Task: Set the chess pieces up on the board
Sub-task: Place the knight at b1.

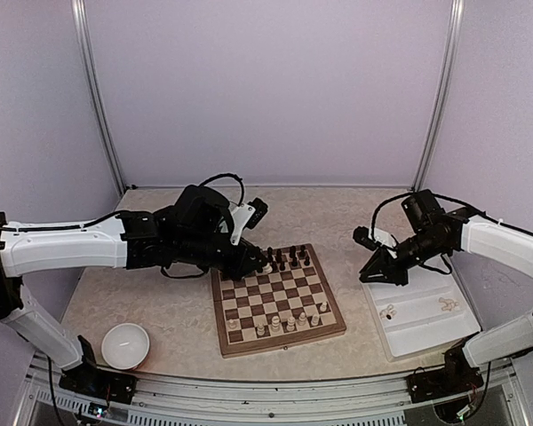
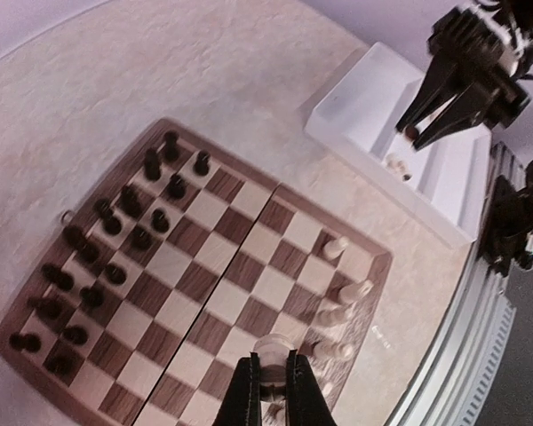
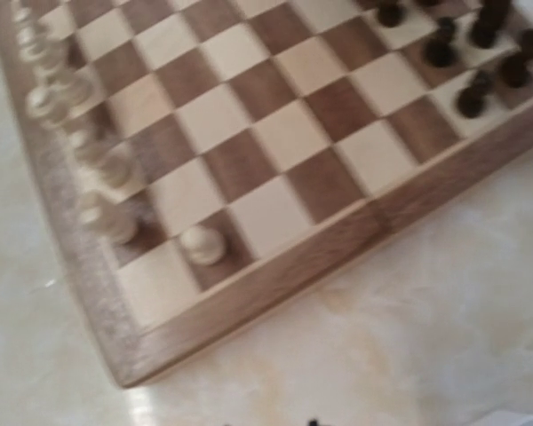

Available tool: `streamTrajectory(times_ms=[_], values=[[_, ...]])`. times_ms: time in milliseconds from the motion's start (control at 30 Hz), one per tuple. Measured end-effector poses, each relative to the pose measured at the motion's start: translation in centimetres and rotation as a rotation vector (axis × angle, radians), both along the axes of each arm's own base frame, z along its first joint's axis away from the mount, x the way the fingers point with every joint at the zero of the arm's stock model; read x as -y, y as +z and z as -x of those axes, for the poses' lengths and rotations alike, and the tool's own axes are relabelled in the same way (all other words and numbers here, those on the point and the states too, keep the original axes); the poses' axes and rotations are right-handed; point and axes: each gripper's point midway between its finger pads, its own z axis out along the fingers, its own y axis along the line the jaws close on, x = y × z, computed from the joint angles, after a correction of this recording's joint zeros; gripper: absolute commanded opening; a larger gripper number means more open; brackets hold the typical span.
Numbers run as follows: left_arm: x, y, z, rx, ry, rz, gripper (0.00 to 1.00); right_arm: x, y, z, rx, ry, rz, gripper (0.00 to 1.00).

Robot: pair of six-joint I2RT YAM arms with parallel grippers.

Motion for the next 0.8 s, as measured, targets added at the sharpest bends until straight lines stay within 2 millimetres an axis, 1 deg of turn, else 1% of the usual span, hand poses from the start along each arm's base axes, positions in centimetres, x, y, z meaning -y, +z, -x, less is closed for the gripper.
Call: streamTrajectory(times_ms=[133,233,300,467,533,800], values=[[-3.2,-2.4,0.4,-0.033,0.055,-0.164,0.00,0.4,0.0,-1.2,0.029,-0.038,-0.018,0.06],[-4.8,-4.3,0.9,-0.061,0.072,-0.253,0.00,0.5,0.0,-1.8,0.043,-0.056,-0.027,0.06],[-5.4,-5.5,1.5,-0.078,0.071,-0.303,0.00,0.5,0.0,-2.0,0.051,-0.063,-0.030,0.06],[-5.6,-8.2,3.3,-0.102,0.041,-0.407,0.00,0.8,-0.5,-2.1,0.050,-0.075,-0.030,0.06],[-5.6,-9.0,4.2,-0.111,0.022,-0.428,0.00,0.9,-0.7,-2.1,0.047,-0.078,-0.029,0.06],[-4.4,-10.8,6.8,-0.145,-0.040,-0.457,0.00,0.9,-0.8,-2.2,0.052,-0.079,-0.031,0.06]])
